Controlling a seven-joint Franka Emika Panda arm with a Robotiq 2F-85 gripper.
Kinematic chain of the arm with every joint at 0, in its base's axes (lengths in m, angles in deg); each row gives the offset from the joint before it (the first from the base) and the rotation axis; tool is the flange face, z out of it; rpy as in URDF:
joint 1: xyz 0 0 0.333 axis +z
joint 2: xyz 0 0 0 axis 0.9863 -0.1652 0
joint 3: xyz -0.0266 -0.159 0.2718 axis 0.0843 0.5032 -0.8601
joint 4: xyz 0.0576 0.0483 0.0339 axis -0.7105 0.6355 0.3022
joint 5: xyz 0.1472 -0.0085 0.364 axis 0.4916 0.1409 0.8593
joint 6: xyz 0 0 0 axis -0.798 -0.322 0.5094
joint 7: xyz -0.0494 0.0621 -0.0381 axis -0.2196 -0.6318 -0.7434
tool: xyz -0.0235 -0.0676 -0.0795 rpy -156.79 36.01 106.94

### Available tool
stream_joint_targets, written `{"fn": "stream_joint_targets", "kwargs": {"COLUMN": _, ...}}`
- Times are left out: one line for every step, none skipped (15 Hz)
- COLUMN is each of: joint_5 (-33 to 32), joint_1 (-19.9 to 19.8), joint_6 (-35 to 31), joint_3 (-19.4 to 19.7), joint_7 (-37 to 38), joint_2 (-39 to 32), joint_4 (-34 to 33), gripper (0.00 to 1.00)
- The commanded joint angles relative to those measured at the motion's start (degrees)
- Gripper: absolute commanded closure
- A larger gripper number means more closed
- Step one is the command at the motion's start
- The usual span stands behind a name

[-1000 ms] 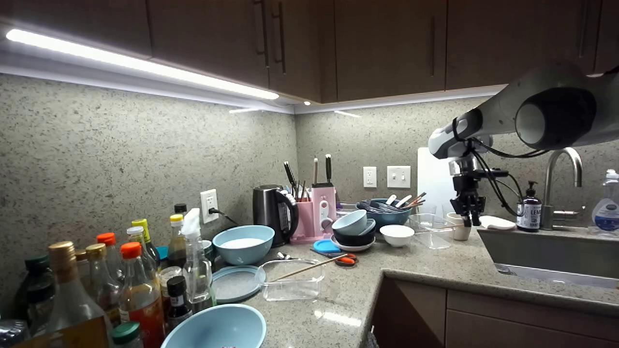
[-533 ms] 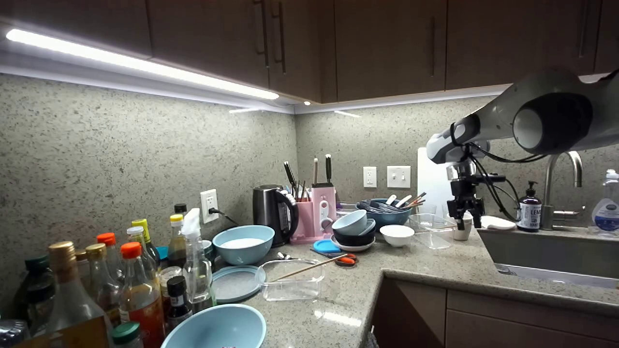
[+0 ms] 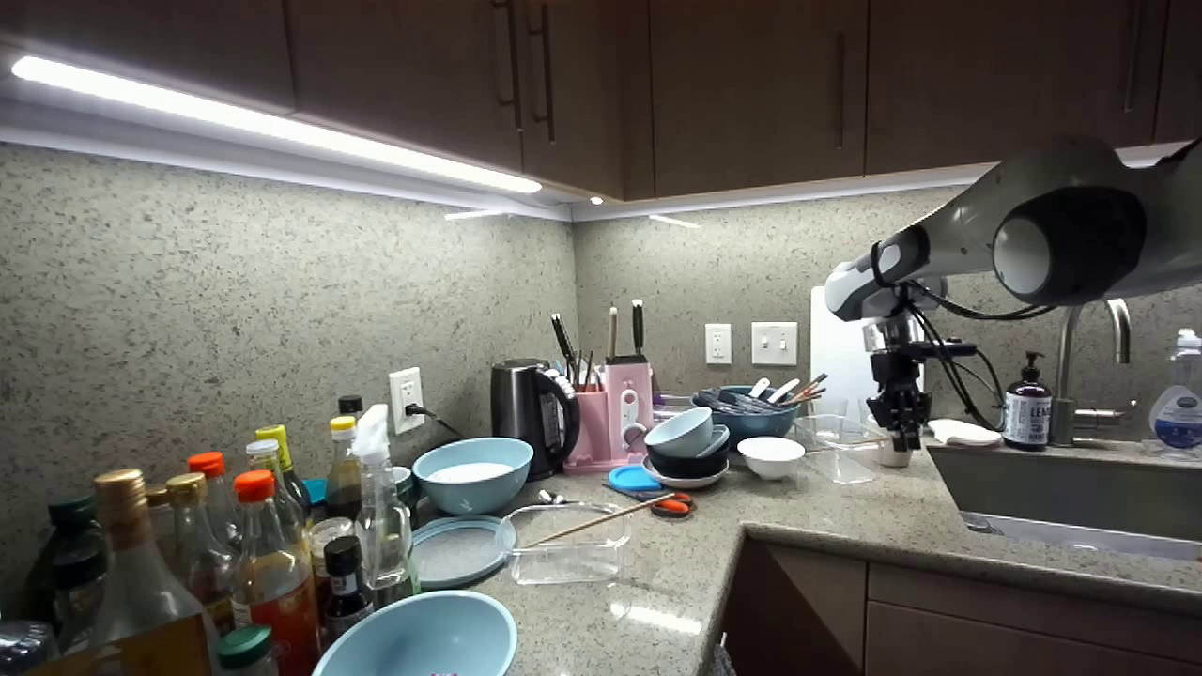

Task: Stir in the clear bowl with the chopstick

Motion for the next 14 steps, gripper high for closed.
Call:
{"fn": "stream_joint_targets", "kwargs": {"joint_5": -0.57, "joint_1": -0.08, "joint_6": -1.16, "joint_3": -0.08, "joint_7": -1.84, "joint_2": -0.18, "joint_4": -0.55, "gripper": 0.97}}
{"fn": "stream_joint_targets", "kwargs": {"joint_5": -0.54, "joint_1": -0.1, "joint_6": -1.42, "joint_3": -0.13, "joint_7": -2.1, "joint_2": 0.03, "joint_4": -0.31, "gripper": 1.0}}
{"fn": "stream_joint_targets", "kwargs": {"joint_5": -0.51, "joint_1": -0.11, "joint_6": -1.74, "joint_3": -0.14, "joint_7": -2.24, "joint_2": 0.16, "joint_4": -0.17, "gripper": 1.0}}
{"fn": "stream_joint_targets", "kwargs": {"joint_5": -0.44, "joint_1": -0.14, "joint_6": -1.92, "joint_3": -0.18, "joint_7": -2.43, "joint_2": 0.24, "joint_4": -0.12, "gripper": 1.0}}
{"fn": "stream_joint_targets", "kwargs": {"joint_5": -0.36, "joint_1": -0.15, "joint_6": -1.97, "joint_3": -0.16, "joint_7": -2.42, "joint_2": 0.31, "joint_4": -0.12, "gripper": 0.99}}
{"fn": "stream_joint_targets", "kwargs": {"joint_5": -0.57, "joint_1": 0.15, "joint_6": -1.9, "joint_3": 0.21, "joint_7": -1.39, "joint_2": 0.63, "joint_4": 0.1, "gripper": 0.98}}
{"fn": "stream_joint_targets", "kwargs": {"joint_5": -0.87, "joint_1": 0.49, "joint_6": -1.36, "joint_3": 0.64, "joint_7": -0.31, "joint_2": 1.12, "joint_4": 0.45, "gripper": 0.98}}
{"fn": "stream_joint_targets", "kwargs": {"joint_5": -1.48, "joint_1": 0.95, "joint_6": -1.65, "joint_3": 1.09, "joint_7": -0.26, "joint_2": 2.36, "joint_4": 1.73, "gripper": 0.98}}
{"fn": "stream_joint_targets", "kwargs": {"joint_5": -2.14, "joint_1": 1.33, "joint_6": -1.44, "joint_3": 1.51, "joint_7": -0.23, "joint_2": 3.2, "joint_4": 2.46, "gripper": 0.98}}
{"fn": "stream_joint_targets", "kwargs": {"joint_5": -2.77, "joint_1": 1.68, "joint_6": -0.67, "joint_3": 1.92, "joint_7": 0.07, "joint_2": 4.12, "joint_4": 3.07, "gripper": 0.98}}
{"fn": "stream_joint_targets", "kwargs": {"joint_5": -3.18, "joint_1": 1.95, "joint_6": 1.94, "joint_3": 2.26, "joint_7": 0.47, "joint_2": 4.92, "joint_4": 3.18, "gripper": 0.98}}
{"fn": "stream_joint_targets", "kwargs": {"joint_5": -3.36, "joint_1": 2.11, "joint_6": 4.92, "joint_3": 2.48, "joint_7": 0.18, "joint_2": 5.45, "joint_4": 2.93, "gripper": 0.98}}
{"fn": "stream_joint_targets", "kwargs": {"joint_5": -3.16, "joint_1": 1.96, "joint_6": 9.65, "joint_3": 2.38, "joint_7": -0.59, "joint_2": 5.77, "joint_4": 2.16, "gripper": 0.98}}
{"fn": "stream_joint_targets", "kwargs": {"joint_5": -2.91, "joint_1": 1.8, "joint_6": 13.62, "joint_3": 2.27, "joint_7": -0.8, "joint_2": 5.97, "joint_4": 1.4, "gripper": 0.98}}
